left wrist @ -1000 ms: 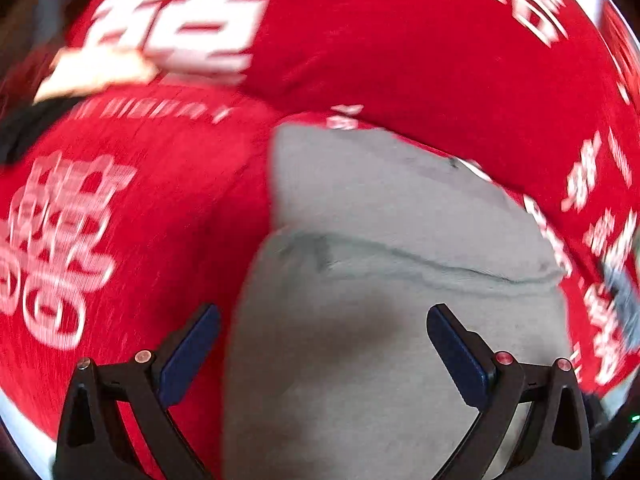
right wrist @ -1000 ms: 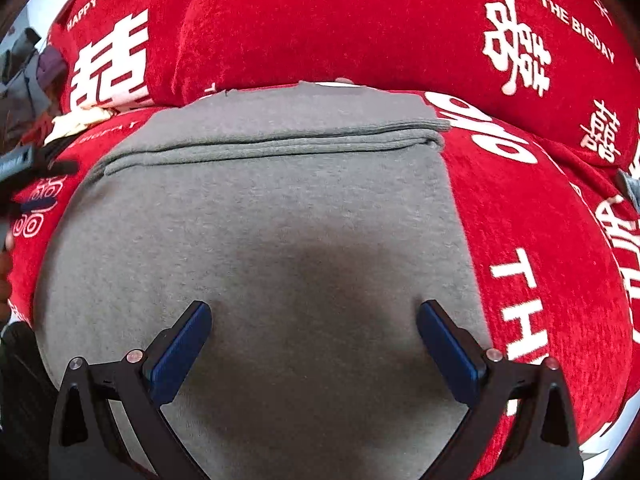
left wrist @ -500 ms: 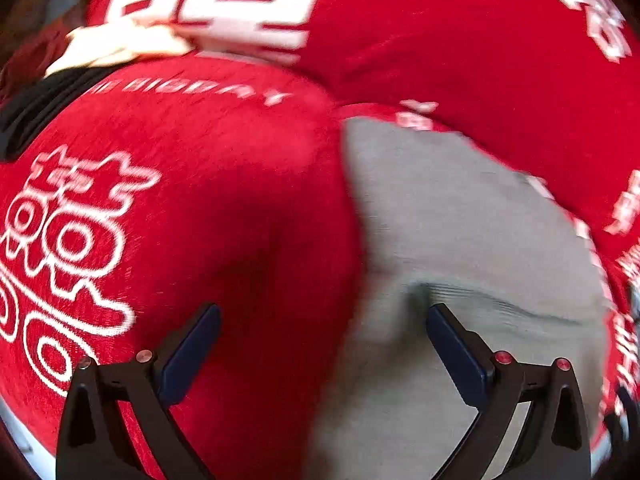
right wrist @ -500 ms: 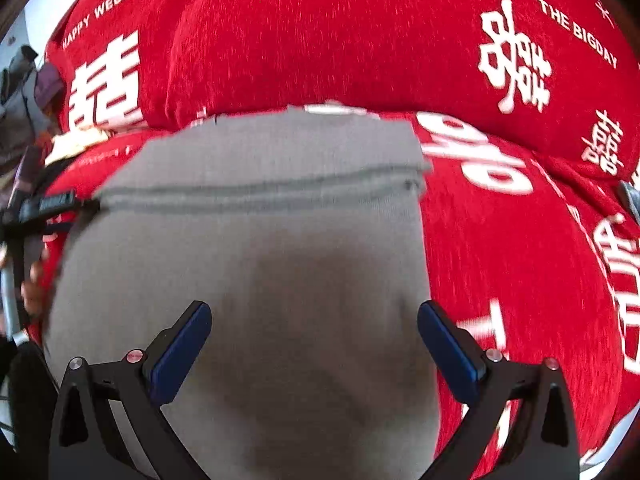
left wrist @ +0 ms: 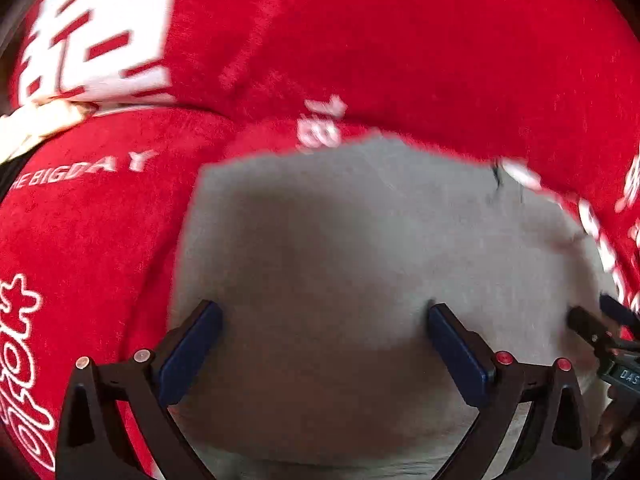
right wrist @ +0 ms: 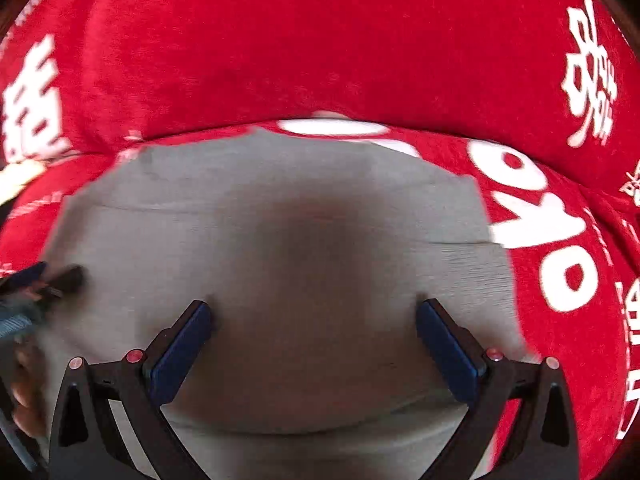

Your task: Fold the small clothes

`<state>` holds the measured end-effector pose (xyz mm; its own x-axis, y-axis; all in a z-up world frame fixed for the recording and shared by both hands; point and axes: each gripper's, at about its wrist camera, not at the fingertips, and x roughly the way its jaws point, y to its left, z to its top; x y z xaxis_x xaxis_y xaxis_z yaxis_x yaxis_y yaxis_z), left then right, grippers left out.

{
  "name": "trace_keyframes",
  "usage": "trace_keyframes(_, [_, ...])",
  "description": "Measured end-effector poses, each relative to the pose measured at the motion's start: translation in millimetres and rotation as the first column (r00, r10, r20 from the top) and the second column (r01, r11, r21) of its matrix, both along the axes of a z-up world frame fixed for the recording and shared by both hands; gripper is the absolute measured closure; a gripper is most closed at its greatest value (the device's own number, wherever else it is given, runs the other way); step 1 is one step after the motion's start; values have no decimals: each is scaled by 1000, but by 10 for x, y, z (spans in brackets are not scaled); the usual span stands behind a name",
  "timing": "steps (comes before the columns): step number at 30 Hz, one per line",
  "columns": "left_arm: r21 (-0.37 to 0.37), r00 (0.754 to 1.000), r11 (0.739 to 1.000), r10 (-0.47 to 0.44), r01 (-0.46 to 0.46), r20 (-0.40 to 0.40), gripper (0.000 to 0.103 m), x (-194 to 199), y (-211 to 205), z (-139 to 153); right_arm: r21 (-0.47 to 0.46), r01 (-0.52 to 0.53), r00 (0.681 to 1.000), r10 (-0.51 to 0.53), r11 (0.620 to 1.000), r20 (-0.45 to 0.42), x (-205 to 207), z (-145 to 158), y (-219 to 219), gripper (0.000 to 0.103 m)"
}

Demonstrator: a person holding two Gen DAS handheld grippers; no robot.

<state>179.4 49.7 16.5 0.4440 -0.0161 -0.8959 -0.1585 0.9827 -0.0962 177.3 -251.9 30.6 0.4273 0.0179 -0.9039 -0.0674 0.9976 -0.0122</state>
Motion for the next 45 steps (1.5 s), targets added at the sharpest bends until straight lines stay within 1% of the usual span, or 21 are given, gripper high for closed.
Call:
trace_keyframes(4, [-57,993,993,96,-100,-67,0,-102,369,6,15,89,996,-89,996,-5,-95,95,-342,1])
trace_keyframes(6, [-59,992,991,118,-120,-41,0,-321,405,148,26,102,994,-102,994,25,-264,248,-390,1])
trace_keyframes(9, [-71,998,996,58,-58,-6,0,-682,179,293,88,-3,997,-3,996,71,-650,474,-242,1])
trace_keyframes(11, [-29,1000,1000,-11,11,-6,0,-905,-116,301,71,-94,994,89,993,69,-870,475,-47,1])
trace_keyframes(13, [15,998,998,-65,65,-23,0,-1013,-331,186,32,-161,986,160,986,43,-1075,342,105,1])
trace_keyframes(14, [35,996,996,-80,81,-46,0,-1099,-384,118,13,-165,986,165,986,15,-1140,250,121,1])
trace_keyframes(16, [84,998,995,-61,61,8,0,-1216,-379,117,13,-150,988,150,989,-24,-1278,113,45,1])
trace_keyframes(17, [90,999,995,-50,50,5,0,-1285,-367,128,18,-148,989,147,989,27,-1421,159,-23,1])
trace_keyframes(19, [49,1000,998,-24,24,-2,0,-1471,-264,140,11,-160,987,159,987,18,-1656,171,-105,1])
trace_keyframes(23, [61,999,997,-40,39,12,0,-1893,-221,162,-48,-233,970,235,971,55,-2207,222,-160,1])
trace_keyframes(25, [54,999,997,-48,48,5,0,-2046,-209,135,-52,-230,970,233,972,64,-2479,221,-247,1])
trace_keyframes(27, [65,998,996,-61,60,15,0,-2216,-221,111,-8,-216,976,216,976,12,-2664,156,-357,1])
trace_keyframes(28, [79,997,994,-76,75,14,0,-2324,-251,101,-13,-212,977,213,977,26,-2765,163,-396,1])
trace_keyframes(30, [102,995,990,-101,101,-3,0,-2490,-264,98,-42,-220,975,220,975,-15,-2913,113,-430,1])
trace_keyframes(32, [72,997,994,-74,76,-30,0,-2595,-158,125,-61,-218,974,214,974,-68,-3019,91,-458,1])
trace_keyframes(36, [20,990,993,114,-112,-84,0,-2753,265,36,21,-98,990,100,995,-104,-3089,64,-702,0])
trace_keyframes(38, [-35,980,989,137,-143,-147,0,-2756,356,-99,78,-34,993,42,996,-109,-3081,56,-785,0])
trace_keyframes(40, [-89,979,987,119,-135,-167,0,-2745,340,-147,102,-36,991,48,994,-122,-3060,45,-742,0])
trace_keyframes(41, [-103,981,989,88,-107,-174,0,-2723,289,-163,108,-54,990,68,993,-126,-3063,41,-689,1])
trace_keyframes(43, [-109,980,991,51,-73,-192,0,-2697,209,-198,79,-94,988,104,992,-119,-3108,48,-572,10])
trace_keyframes(45, [-125,982,991,20,-44,-186,9,-2693,134,-200,41,-128,986,132,991,-99,-3171,82,-478,34])
